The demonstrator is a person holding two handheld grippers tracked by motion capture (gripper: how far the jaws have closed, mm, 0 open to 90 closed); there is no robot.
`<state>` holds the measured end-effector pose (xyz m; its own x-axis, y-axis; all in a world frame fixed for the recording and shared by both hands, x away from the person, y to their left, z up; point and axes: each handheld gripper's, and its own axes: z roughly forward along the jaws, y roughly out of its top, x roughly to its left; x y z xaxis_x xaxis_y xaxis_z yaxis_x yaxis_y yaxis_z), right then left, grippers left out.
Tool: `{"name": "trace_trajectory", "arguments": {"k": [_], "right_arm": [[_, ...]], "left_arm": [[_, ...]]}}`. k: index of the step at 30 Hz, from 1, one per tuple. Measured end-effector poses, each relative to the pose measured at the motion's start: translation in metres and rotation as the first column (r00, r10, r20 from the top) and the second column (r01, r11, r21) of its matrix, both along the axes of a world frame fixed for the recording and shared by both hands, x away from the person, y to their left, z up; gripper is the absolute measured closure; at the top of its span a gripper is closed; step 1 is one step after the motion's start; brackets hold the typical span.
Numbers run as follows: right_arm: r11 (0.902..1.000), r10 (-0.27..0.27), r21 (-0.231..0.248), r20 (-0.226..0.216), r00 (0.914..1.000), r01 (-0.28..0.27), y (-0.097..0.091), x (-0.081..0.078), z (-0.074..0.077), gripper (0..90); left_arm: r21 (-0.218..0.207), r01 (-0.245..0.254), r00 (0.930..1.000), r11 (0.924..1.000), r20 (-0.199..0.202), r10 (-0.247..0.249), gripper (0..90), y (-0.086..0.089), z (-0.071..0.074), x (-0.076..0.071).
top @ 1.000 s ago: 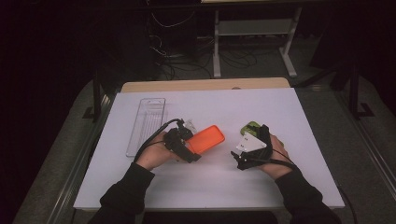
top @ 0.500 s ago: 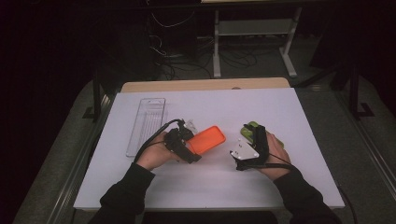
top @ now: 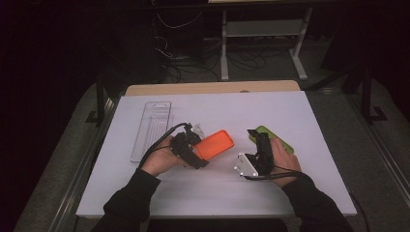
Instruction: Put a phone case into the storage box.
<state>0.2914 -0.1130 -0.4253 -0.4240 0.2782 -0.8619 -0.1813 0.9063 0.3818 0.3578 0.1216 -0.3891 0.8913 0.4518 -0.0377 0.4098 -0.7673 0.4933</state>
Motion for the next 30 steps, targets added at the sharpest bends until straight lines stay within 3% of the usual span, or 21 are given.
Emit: {"name": "trace_trajectory", "arguments": {"k": [1, 2, 5, 10, 15, 23, 24, 30], "right_arm": [[0.9998, 0.001, -0.021, 0.012, 0.9999, -0.001, 0.0, 0.0, 0.0, 0.0], [0.9973, 0.02, -0.071, 0.04, 0.999, -0.017, 0.001, 0.0, 0.001, 0.0], [0.9977, 0.007, -0.068, 0.05, 0.9987, -0.004, 0.004, -0.003, -0.003, 0.0], [0.9888, 0.027, -0.148, 0.088, 0.9958, -0.013, 0.008, -0.004, -0.005, 0.0], [0.9839, 0.056, -0.176, 0.144, 0.9881, -0.03, 0.011, -0.005, -0.005, 0.0], [0.9758, 0.099, -0.209, 0.166, 0.9812, -0.063, 0.023, -0.005, -0.006, 0.0], [0.9813, 0.093, -0.183, 0.177, 0.9798, -0.06, 0.025, -0.005, -0.007, 0.0], [0.9726, 0.124, -0.218, 0.19, 0.9739, -0.081, 0.036, -0.003, -0.008, 1.2]], "left_arm": [[0.002, 0.001, 1.0, 1.0, -0.001, -0.001, 16.4, 0.0, 0.0, 0.0], [-0.002, -0.004, 1.0, 1.0, -0.001, 0.004, 16.4, 0.0, 0.0, 0.0], [0.016, 0.01, 0.9999, 0.9998, -0.001, -0.01, 16.3, -0.001, 0.002, 0.002], [0.013, 0.0, 1.0, 0.9999, -0.004, 0.0, 16.4, -0.002, 0.004, 0.003], [0.025, 0.009, 0.9999, 0.9996, 0.005, -0.009, 16.3, -0.004, 0.007, 0.005], [0.033, 0.023, 0.9995, 0.9992, 0.021, -0.024, 16.3, -0.01, 0.012, 0.007], [0.03, 0.02, 0.9996, 0.9993, 0.021, -0.021, 16.3, -0.011, 0.012, 0.006], [0.044, 0.04, 0.9985, 0.9982, 0.035, -0.042, 16.3, -0.016, 0.014, 0.006]]}}
